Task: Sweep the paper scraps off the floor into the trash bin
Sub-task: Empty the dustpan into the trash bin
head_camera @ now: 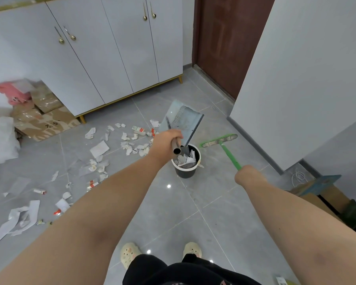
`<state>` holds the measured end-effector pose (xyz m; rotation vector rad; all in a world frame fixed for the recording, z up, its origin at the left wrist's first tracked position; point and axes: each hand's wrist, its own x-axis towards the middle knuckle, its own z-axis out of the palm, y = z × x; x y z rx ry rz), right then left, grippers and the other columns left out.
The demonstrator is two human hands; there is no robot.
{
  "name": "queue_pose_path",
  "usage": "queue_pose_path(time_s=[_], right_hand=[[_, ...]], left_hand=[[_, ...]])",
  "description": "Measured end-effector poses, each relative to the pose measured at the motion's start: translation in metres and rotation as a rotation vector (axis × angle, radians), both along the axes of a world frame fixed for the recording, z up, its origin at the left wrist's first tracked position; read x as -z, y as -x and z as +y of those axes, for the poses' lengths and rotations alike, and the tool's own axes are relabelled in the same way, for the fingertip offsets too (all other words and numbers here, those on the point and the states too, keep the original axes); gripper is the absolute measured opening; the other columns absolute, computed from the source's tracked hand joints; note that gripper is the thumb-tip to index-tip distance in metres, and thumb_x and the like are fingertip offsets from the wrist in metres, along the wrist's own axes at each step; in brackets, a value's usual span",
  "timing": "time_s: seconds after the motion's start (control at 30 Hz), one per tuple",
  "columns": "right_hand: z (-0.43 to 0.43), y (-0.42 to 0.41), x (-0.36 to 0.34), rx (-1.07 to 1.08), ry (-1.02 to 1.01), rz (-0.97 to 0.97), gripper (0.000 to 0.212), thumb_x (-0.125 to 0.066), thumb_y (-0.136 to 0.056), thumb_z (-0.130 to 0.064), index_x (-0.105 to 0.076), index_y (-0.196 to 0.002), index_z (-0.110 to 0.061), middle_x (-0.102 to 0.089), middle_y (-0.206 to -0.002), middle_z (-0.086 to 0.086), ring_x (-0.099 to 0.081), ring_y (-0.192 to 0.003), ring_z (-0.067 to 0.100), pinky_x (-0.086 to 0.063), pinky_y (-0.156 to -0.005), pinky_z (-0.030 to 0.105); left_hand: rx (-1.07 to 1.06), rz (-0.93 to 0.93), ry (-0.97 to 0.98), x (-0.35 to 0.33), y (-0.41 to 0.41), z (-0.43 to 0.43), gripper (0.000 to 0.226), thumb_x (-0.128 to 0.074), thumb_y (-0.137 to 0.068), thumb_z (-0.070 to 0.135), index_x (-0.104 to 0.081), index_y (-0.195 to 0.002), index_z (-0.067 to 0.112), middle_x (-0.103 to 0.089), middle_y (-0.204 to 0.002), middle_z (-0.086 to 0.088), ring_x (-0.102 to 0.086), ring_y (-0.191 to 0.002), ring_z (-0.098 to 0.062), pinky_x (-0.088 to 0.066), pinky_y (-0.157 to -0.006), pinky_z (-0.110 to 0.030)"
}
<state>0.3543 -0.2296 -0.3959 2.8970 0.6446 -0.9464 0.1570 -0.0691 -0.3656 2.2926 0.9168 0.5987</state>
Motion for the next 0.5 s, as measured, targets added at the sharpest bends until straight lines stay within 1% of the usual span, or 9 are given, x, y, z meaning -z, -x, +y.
queue_pose_path(time_s=[0.07,0.13,0.2,0.3,0.33,0.4,0.43,0.47,0.5], right_hand=[[0.004,0.002,-0.001,0.014,-0.02,0.016,0.027,-0.045,-0.092,-0.012,-0.056,-0.117,-0.007,-0.054,-0.092,0.007,-0.061,-0.102,0.027,-0.044,-0.076,0.03],[0.008,0.004,-0.001,0.032,-0.049,0.036,0.028,-0.046,-0.092,-0.011,-0.056,-0.117,-0.006,-0.056,-0.093,0.008,-0.062,-0.103,0.028,-0.046,-0.078,0.03],[0.016,0.007,-0.002,0.054,-0.085,0.056,0.028,-0.046,-0.092,-0.011,-0.056,-0.118,-0.004,-0.06,-0.097,0.011,-0.061,-0.101,0.03,-0.046,-0.078,0.03],[0.034,0.008,-0.006,0.105,-0.175,0.132,0.027,-0.044,-0.093,-0.011,-0.056,-0.114,-0.001,-0.054,-0.078,0.012,-0.055,-0.078,0.028,-0.043,-0.067,0.027],[0.042,0.01,-0.007,0.124,-0.212,0.154,0.025,-0.043,-0.093,-0.011,-0.056,-0.111,0.0,-0.053,-0.078,0.014,-0.053,-0.069,0.026,-0.041,-0.061,0.026],[0.055,0.014,-0.008,0.169,-0.267,0.216,0.02,-0.041,-0.092,-0.01,-0.055,-0.102,0.0,-0.052,-0.075,0.016,-0.049,-0.055,0.023,-0.038,-0.051,0.023],[0.061,0.016,-0.007,0.172,-0.285,0.228,0.016,-0.041,-0.092,-0.009,-0.052,-0.098,0.0,-0.051,-0.072,0.017,-0.049,-0.054,0.023,-0.037,-0.049,0.023],[0.067,0.019,-0.009,0.146,-0.283,0.224,0.012,-0.042,-0.092,-0.009,-0.05,-0.096,-0.001,-0.049,-0.07,0.015,-0.051,-0.059,0.025,-0.038,-0.05,0.025],[0.074,0.022,-0.011,0.091,-0.274,0.198,0.008,-0.044,-0.092,-0.009,-0.048,-0.095,-0.003,-0.047,-0.07,0.013,-0.052,-0.067,0.028,-0.042,-0.054,0.028]], left_hand=[[-0.142,-0.09,0.054,-0.005,-0.002,0.006,0.025,-0.053,-0.077,0.007,-0.072,-0.091,-0.001,-0.071,-0.103,-0.016,-0.067,-0.1,-0.029,-0.044,-0.09,-0.022],[-0.224,-0.14,0.069,-0.011,0.001,0.011,0.019,-0.053,-0.081,0.0,-0.071,-0.088,-0.002,-0.072,-0.097,-0.016,-0.067,-0.099,-0.031,-0.049,-0.088,-0.029],[-0.288,-0.189,0.029,-0.015,0.008,0.018,0.022,-0.051,-0.082,0.002,-0.072,-0.087,-0.003,-0.072,-0.093,-0.016,-0.067,-0.096,-0.032,-0.052,-0.084,-0.036],[-0.44,-0.214,0.101,-0.021,0.019,0.027,0.023,-0.052,-0.085,-0.001,-0.073,-0.095,0.0,-0.071,-0.108,-0.013,-0.065,-0.101,-0.027,-0.047,-0.088,-0.027],[-0.504,-0.222,0.138,-0.024,0.024,0.032,0.025,-0.051,-0.085,-0.001,-0.073,-0.097,0.002,-0.07,-0.111,-0.01,-0.064,-0.102,-0.024,-0.046,-0.089,-0.026],[-0.622,-0.222,0.187,-0.028,0.034,0.042,0.028,-0.048,-0.086,0.001,-0.073,-0.098,0.006,-0.069,-0.111,-0.006,-0.062,-0.1,-0.022,-0.049,-0.088,-0.03],[-0.678,-0.221,0.21,-0.028,0.039,0.048,0.029,-0.047,-0.087,0.003,-0.073,-0.097,0.008,-0.069,-0.107,-0.004,-0.062,-0.096,-0.022,-0.049,-0.086,-0.032],[-0.732,-0.233,0.235,-0.029,0.045,0.053,0.029,-0.046,-0.088,0.004,-0.073,-0.095,0.009,-0.068,-0.1,-0.002,-0.061,-0.091,-0.023,-0.05,-0.083,-0.033],[-0.783,-0.249,0.265,-0.03,0.052,0.057,0.029,-0.045,-0.088,0.006,-0.073,-0.092,0.011,-0.066,-0.092,-0.001,-0.06,-0.087,-0.024,-0.05,-0.08,-0.034]])
